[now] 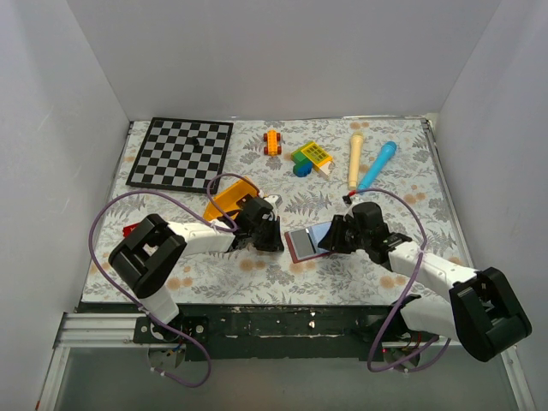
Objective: Put the credit cards into the card holder
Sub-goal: Insert the credit card into the card holder.
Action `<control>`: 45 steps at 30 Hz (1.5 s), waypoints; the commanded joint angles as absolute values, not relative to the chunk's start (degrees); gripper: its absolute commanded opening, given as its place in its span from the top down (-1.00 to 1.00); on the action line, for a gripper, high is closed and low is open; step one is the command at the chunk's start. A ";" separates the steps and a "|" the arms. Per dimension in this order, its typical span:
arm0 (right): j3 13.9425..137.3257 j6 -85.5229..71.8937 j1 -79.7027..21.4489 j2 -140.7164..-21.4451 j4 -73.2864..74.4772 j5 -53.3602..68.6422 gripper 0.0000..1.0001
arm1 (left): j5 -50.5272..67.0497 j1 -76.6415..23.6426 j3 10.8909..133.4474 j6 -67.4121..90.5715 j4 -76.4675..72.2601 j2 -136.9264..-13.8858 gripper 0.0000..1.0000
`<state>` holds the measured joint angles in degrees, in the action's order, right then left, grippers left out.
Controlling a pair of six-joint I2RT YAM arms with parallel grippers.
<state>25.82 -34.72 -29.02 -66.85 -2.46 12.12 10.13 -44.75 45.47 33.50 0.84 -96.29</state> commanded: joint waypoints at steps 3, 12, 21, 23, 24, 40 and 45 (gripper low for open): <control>29.08 -29.28 -29.18 -67.49 -0.09 9.05 0.76 | 10.55 -45.26 44.65 32.96 4.04 -98.96 1.00; 34.54 -24.35 -29.18 -75.84 -1.58 10.37 0.97 | 11.69 -45.35 46.58 33.49 3.25 -100.46 1.00; 36.38 -22.68 -29.53 -81.56 -3.08 11.34 0.97 | 12.30 -45.62 46.67 33.84 2.64 -101.34 1.00; 36.30 -22.59 -29.79 -82.26 -3.25 11.51 0.97 | 12.39 -45.61 46.76 33.75 2.46 -101.51 1.00; 36.39 -22.59 -29.97 -82.53 -3.51 11.69 0.97 | 12.48 -45.70 46.84 33.75 2.37 -101.51 1.00; 37.62 -23.90 -34.98 -85.43 -4.57 13.09 0.97 | 12.83 -45.79 46.14 34.01 1.58 -102.04 1.00; 37.53 -24.17 -34.98 -83.50 -2.47 9.07 0.97 | 12.83 -45.79 46.05 33.93 1.49 -101.87 1.00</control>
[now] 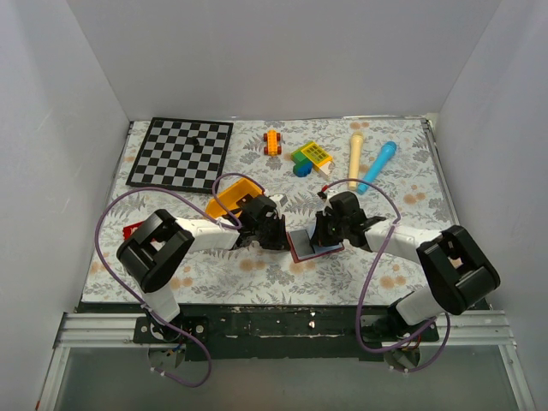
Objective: Put the credit cards into the card holder
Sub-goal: Insert the credit card into the card holder.
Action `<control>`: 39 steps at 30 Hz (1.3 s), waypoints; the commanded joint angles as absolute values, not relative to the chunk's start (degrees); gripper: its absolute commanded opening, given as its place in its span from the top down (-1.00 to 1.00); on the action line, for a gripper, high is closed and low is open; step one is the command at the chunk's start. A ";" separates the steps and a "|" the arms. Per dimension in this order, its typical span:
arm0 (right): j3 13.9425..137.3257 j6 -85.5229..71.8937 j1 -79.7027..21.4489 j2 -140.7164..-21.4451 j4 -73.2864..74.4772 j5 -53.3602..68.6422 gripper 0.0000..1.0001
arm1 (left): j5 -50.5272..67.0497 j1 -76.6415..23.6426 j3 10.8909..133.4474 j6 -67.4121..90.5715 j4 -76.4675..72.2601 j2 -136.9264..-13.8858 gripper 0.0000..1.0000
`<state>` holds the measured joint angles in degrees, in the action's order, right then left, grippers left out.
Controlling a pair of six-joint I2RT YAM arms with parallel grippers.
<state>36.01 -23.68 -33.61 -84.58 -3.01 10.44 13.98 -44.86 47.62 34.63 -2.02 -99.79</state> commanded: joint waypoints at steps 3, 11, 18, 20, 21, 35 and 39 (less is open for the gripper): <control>38.05 -22.95 -34.98 -80.52 -0.10 7.04 0.89 | 12.74 -45.79 45.88 33.92 1.49 -101.78 1.00; 43.58 -19.16 -38.58 -76.81 8.87 4.58 -0.20 | 11.95 -44.56 42.46 35.94 0.35 -98.88 1.00; 48.42 -19.51 -44.11 -82.52 12.82 0.27 -0.41 | 10.55 -42.63 39.46 36.92 -1.85 -92.99 1.00; 50.18 -19.78 -45.08 -84.72 14.49 -2.98 -0.53 | 10.37 -42.54 39.55 36.56 -1.23 -92.55 1.00; 51.06 -19.95 -45.61 -85.60 15.37 -4.47 -0.59 | 10.28 -42.45 39.29 36.56 -1.14 -92.37 1.00; 55.20 -19.95 -49.04 -92.55 18.90 -11.69 -0.69 | 14.15 -37.00 34.80 37.27 -4.31 -89.30 1.00; 54.58 -20.21 -49.13 -93.34 18.11 -11.25 -0.57 | 14.68 -37.00 34.89 37.44 -4.57 -89.82 1.00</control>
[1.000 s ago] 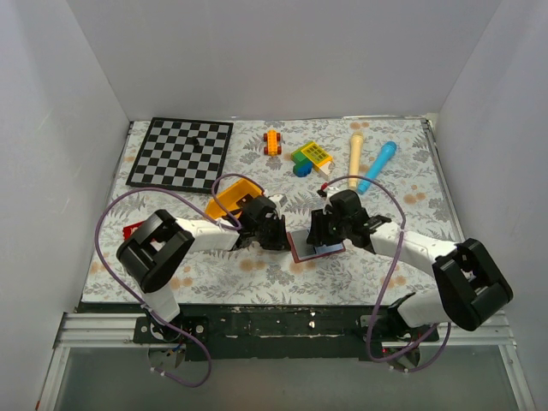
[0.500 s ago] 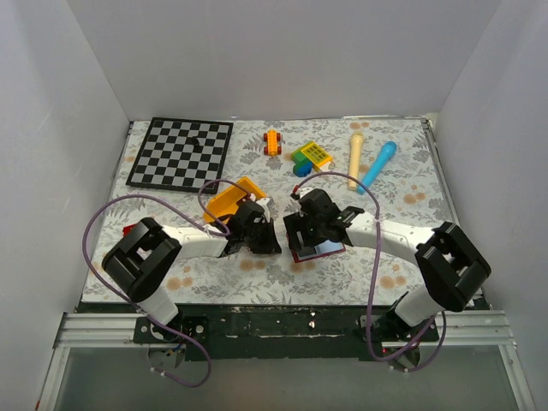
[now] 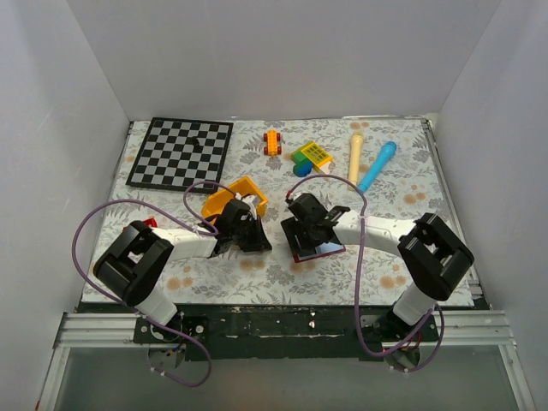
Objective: Put the credit cards into the card holder
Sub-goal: Insert the credit card into the card holder.
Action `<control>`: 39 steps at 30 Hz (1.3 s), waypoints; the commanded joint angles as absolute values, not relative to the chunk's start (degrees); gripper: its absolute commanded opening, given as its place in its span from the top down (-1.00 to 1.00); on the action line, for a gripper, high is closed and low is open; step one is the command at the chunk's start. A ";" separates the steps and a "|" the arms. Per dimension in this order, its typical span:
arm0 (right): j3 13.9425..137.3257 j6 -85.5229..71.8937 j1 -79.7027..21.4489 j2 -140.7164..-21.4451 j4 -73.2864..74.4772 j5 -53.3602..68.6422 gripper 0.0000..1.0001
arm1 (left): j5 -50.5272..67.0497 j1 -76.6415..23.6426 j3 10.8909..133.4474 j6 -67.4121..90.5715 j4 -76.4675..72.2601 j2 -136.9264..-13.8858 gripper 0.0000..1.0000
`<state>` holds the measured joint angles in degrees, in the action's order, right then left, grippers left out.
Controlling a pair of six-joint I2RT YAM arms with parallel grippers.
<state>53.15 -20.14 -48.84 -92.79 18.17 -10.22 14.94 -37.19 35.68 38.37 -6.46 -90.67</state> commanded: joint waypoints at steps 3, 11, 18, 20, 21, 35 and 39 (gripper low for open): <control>53.62 -20.74 -49.13 -93.16 17.14 -10.90 -0.46 | 14.94 -37.00 34.89 37.62 -4.92 -90.09 1.00; 52.13 -22.50 -49.04 -92.47 14.77 -9.85 -0.11 | 14.94 -37.00 35.16 37.35 -4.83 -90.09 1.00; 48.52 -25.13 -48.17 -88.07 11.34 -8.09 0.02 | 15.47 -37.00 35.33 37.53 -5.27 -90.79 1.00; 47.38 -25.92 -47.20 -86.75 10.29 -6.69 0.03 | 15.56 -36.91 35.51 37.53 -5.27 -91.05 1.00; 46.68 -26.54 -46.76 -85.88 9.67 -5.98 0.04 | 15.73 -37.00 35.59 37.53 -5.27 -91.05 1.00; 36.66 -32.34 -38.15 -77.43 -2.45 8.08 0.05 | 15.73 -36.91 34.89 37.62 -5.80 -91.41 1.00; 34.28 -34.18 -35.95 -77.26 -6.67 12.82 0.03 | 15.82 -37.00 34.89 37.71 -5.98 -91.49 1.00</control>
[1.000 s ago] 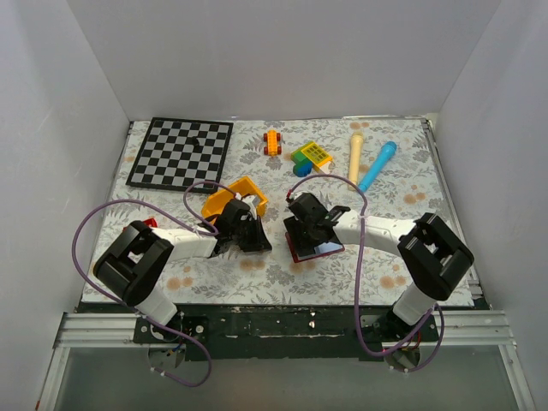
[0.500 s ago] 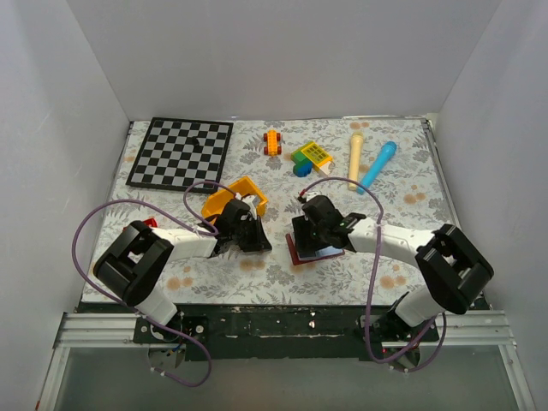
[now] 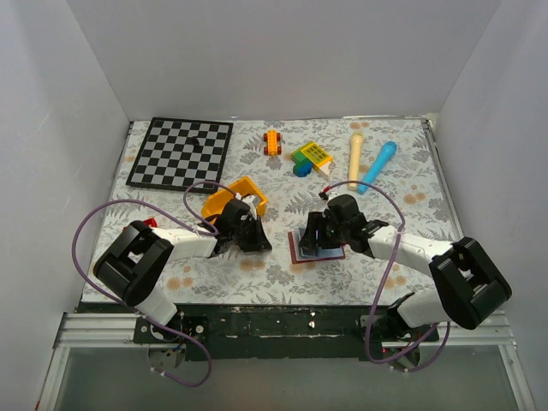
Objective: Put the credit cards into the card holder
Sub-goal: Insert the credit card into the card holder.
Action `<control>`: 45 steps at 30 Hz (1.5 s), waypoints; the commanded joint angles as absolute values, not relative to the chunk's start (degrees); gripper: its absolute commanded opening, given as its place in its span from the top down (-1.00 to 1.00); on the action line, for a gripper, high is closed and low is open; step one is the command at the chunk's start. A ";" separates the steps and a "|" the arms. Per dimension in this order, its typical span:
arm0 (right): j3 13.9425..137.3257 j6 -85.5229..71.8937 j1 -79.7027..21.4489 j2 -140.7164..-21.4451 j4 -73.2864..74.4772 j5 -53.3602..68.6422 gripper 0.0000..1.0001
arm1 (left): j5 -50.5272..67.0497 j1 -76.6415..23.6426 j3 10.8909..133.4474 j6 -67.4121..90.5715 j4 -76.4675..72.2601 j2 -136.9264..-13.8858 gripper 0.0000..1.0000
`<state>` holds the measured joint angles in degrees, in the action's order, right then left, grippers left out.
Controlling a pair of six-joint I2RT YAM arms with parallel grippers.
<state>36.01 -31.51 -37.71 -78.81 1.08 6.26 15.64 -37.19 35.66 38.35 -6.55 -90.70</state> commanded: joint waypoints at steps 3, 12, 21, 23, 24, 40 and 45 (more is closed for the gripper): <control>32.44 -35.68 -34.46 -77.26 -10.27 15.90 0.03 | 15.91 -37.00 34.80 37.71 -5.98 -91.58 1.00; 30.24 -36.82 -31.64 -75.50 -13.80 18.72 0.01 | 16.00 -37.00 34.98 37.53 -6.15 -92.11 1.00; 28.83 -38.41 -29.89 -74.71 -16.17 21.53 -0.04 | 16.26 -37.00 35.24 37.62 -6.33 -92.37 1.00; 28.48 -38.76 -29.53 -74.79 -16.87 21.97 -0.06 | 16.17 -37.00 35.07 37.79 -6.50 -92.29 1.00; 28.30 -39.02 -29.27 -74.88 -17.22 22.23 -0.08 | 16.17 -37.00 34.98 37.79 -6.42 -92.20 1.00; 27.25 -41.31 -27.60 -77.52 -21.71 26.36 -0.25 | 16.26 -37.00 35.07 37.62 -6.33 -92.29 1.00; 27.33 -41.84 -27.33 -78.84 -23.64 28.21 -0.32 | 16.17 -37.00 35.07 37.62 -6.24 -92.20 1.00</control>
<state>27.29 -41.01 -27.73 -77.73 -19.18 25.34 16.51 -37.17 35.66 38.39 -7.99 -91.57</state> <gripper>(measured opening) 0.658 0.009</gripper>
